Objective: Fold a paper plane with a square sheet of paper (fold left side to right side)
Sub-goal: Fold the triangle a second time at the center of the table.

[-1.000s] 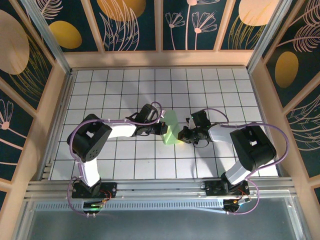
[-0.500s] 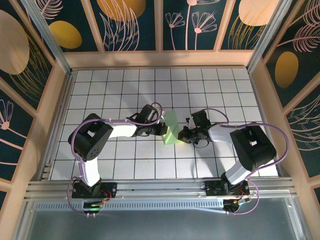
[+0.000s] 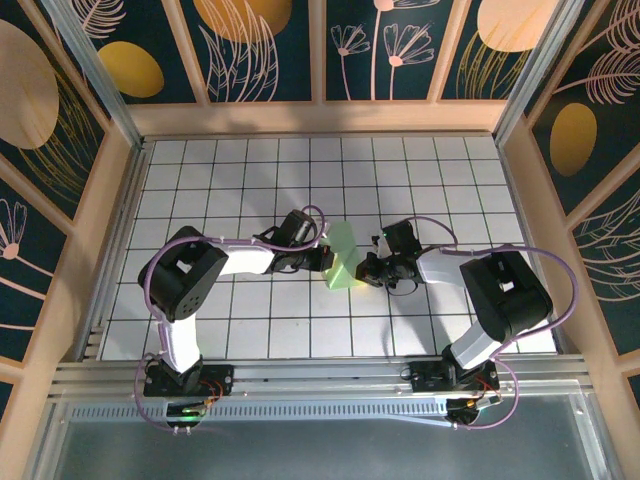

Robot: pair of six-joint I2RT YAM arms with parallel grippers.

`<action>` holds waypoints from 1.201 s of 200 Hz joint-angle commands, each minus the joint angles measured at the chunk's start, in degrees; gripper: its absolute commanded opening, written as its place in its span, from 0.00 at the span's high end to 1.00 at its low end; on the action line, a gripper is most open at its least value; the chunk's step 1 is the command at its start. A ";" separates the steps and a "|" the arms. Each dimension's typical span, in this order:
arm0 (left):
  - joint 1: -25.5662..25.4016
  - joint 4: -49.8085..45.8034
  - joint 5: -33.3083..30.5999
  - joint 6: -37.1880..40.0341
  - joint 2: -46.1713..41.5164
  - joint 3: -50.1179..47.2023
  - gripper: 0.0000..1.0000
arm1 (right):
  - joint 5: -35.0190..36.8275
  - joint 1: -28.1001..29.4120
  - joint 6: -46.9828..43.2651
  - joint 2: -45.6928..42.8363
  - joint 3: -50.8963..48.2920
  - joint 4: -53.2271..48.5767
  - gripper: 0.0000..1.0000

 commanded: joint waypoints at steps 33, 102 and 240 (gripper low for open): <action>0.45 -0.41 -0.14 2.19 1.53 0.06 1.00 | 3.90 0.38 -1.46 1.61 0.19 -3.78 1.00; 0.41 -2.41 -1.13 3.28 3.23 0.80 1.00 | 1.73 -0.04 -0.51 -3.10 3.13 -4.38 1.00; 0.43 -4.15 -1.24 3.88 4.32 1.33 1.00 | -1.73 2.65 4.35 4.66 9.15 7.28 1.00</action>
